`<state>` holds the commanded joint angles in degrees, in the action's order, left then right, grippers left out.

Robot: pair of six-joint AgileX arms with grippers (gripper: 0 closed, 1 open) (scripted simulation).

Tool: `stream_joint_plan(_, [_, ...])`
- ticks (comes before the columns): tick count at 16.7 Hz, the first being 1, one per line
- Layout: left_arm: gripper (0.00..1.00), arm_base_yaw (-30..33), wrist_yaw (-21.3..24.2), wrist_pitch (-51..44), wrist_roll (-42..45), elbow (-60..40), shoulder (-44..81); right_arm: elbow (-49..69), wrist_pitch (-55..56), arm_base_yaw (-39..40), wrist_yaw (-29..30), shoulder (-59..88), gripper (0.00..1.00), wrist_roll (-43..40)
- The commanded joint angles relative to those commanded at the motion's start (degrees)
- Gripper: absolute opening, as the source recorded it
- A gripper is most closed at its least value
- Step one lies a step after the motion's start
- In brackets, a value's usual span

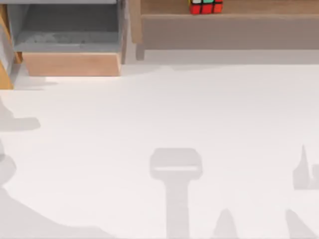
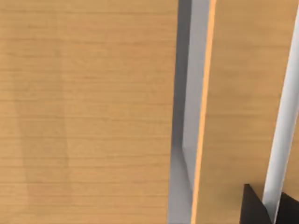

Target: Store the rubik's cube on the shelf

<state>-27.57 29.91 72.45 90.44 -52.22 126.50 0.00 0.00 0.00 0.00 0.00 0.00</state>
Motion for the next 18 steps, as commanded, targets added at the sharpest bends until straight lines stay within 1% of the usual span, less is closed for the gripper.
stream_joint_plan(3, [0.00,1.4,-1.5,-2.2,-0.2,-3.7,1.4,0.0,0.0,0.0,0.0,0.0,1.00,0.0])
stream_joint_plan(9, [0.00,1.5,-1.6,-2.9,-0.1,-4.4,2.1,0.0,0.0,0.0,0.0,0.0,1.00,0.0])
stream_joint_plan(11, [0.00,2.3,-2.3,-4.6,-0.1,-7.7,3.9,0.0,0.0,0.0,0.0,0.0,1.00,0.0])
stream_joint_plan(15, [0.00,4.5,-4.5,-9.2,-0.3,-17.3,7.8,0.0,0.0,0.0,0.0,0.0,1.00,0.0])
stream_joint_plan(18, [0.00,5.2,-5.3,-10.8,-0.4,-19.6,8.8,0.0,0.0,0.0,0.0,0.0,1.00,0.0])
